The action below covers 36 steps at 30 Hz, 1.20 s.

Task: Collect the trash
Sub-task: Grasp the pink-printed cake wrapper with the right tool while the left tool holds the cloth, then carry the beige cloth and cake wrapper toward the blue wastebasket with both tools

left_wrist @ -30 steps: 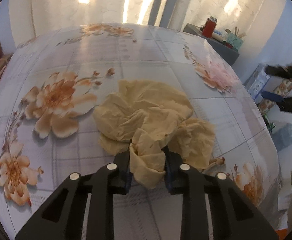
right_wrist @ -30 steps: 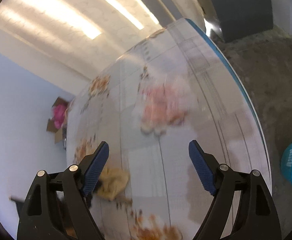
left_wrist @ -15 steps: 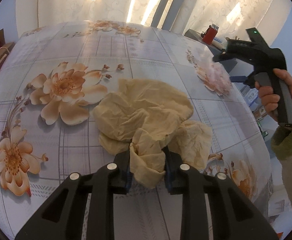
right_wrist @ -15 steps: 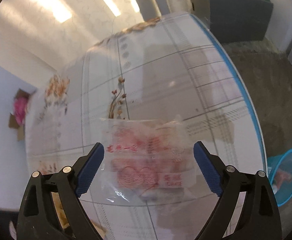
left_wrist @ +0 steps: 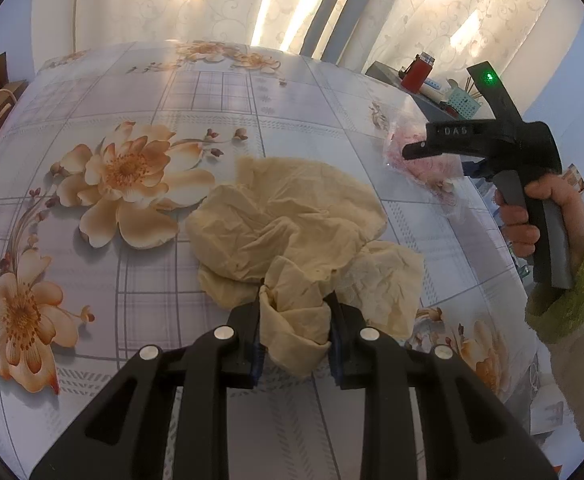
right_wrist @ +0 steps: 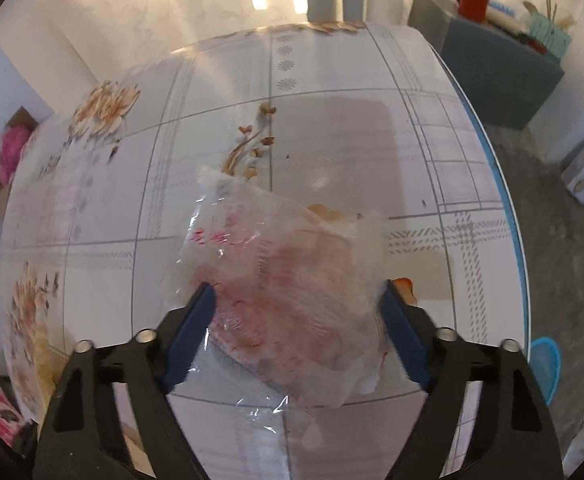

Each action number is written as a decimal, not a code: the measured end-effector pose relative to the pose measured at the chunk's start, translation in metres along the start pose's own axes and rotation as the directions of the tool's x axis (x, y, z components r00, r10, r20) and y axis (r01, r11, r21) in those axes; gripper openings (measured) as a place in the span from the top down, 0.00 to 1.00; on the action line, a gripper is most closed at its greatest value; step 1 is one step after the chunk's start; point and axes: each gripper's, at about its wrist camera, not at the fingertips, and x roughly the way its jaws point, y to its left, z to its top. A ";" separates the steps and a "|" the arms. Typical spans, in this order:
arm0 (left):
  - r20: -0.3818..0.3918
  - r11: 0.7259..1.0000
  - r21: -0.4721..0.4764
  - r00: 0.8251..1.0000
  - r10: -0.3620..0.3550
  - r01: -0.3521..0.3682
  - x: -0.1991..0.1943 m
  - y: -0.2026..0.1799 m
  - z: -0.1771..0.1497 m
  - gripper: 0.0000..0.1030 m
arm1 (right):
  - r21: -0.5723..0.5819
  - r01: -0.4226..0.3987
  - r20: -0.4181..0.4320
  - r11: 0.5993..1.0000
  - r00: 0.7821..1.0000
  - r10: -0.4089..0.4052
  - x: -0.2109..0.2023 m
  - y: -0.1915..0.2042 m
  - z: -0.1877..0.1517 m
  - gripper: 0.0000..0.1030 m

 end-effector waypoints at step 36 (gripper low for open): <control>0.123 0.978 0.182 0.989 0.082 -0.104 -0.047 -0.062 0.005 0.81 | 0.071 -0.148 0.271 0.986 0.955 0.124 -0.130 -0.041 -0.155 0.88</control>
